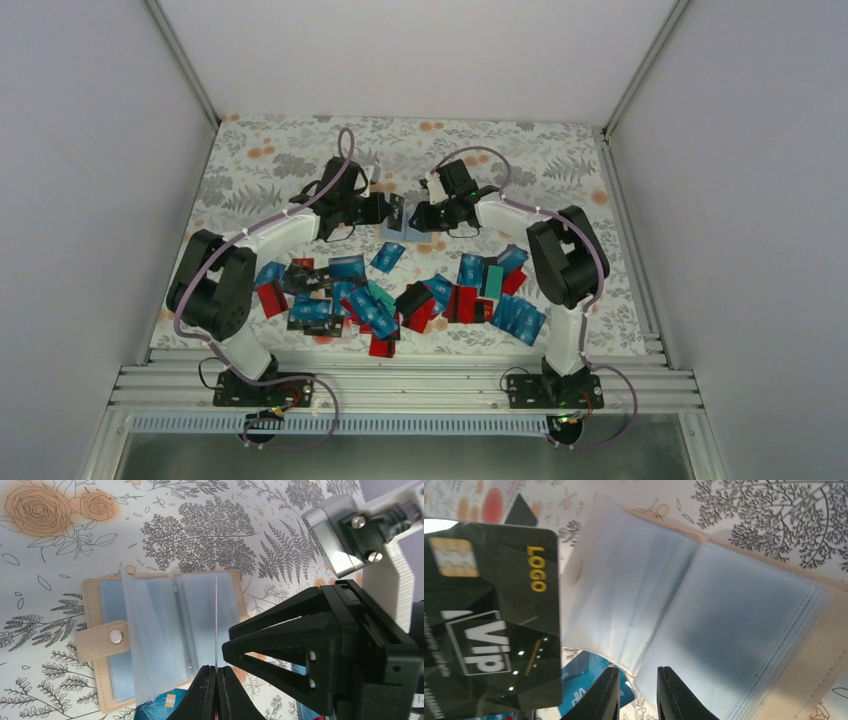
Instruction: Put the credit cards into the card holder
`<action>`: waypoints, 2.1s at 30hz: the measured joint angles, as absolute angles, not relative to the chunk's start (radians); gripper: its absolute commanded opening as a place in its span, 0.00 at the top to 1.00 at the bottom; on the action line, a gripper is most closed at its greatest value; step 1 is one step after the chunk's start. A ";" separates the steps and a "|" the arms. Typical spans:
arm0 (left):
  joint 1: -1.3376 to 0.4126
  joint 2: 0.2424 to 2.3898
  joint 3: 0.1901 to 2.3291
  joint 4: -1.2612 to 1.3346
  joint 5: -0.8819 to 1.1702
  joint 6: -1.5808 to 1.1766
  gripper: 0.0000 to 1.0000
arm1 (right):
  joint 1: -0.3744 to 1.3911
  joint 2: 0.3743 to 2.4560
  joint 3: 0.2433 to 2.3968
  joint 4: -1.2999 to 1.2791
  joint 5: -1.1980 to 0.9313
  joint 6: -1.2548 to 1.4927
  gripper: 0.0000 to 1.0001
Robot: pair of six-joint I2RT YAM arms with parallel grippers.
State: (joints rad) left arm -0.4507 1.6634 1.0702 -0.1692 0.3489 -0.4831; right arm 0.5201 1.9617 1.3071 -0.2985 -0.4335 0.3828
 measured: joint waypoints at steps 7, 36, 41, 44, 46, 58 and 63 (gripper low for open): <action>-0.432 1.706 1.072 -0.142 0.399 -0.483 0.98 | 0.497 2.020 1.314 -0.343 -0.392 0.369 0.83; -0.400 1.879 1.107 -0.015 0.490 -0.570 0.98 | 0.455 2.005 1.264 -0.322 -0.373 0.357 0.88; -0.397 1.895 1.107 0.016 0.501 -0.596 0.98 | 0.455 2.005 1.262 -0.319 -0.375 0.357 0.89; -0.397 1.900 1.107 0.033 0.513 -0.611 0.98 | 0.455 2.005 1.262 -0.319 -0.377 0.357 0.89; -0.395 1.903 1.107 0.042 0.520 -0.619 0.98 | 0.455 2.005 1.262 -0.319 -0.378 0.357 0.89; -0.395 1.909 1.076 0.081 0.519 -0.645 0.98 | 0.453 2.005 1.256 -0.311 -0.391 0.357 0.90; -0.392 1.909 1.059 0.089 0.506 -0.652 0.98 | 0.452 2.005 1.255 -0.311 -0.393 0.357 0.90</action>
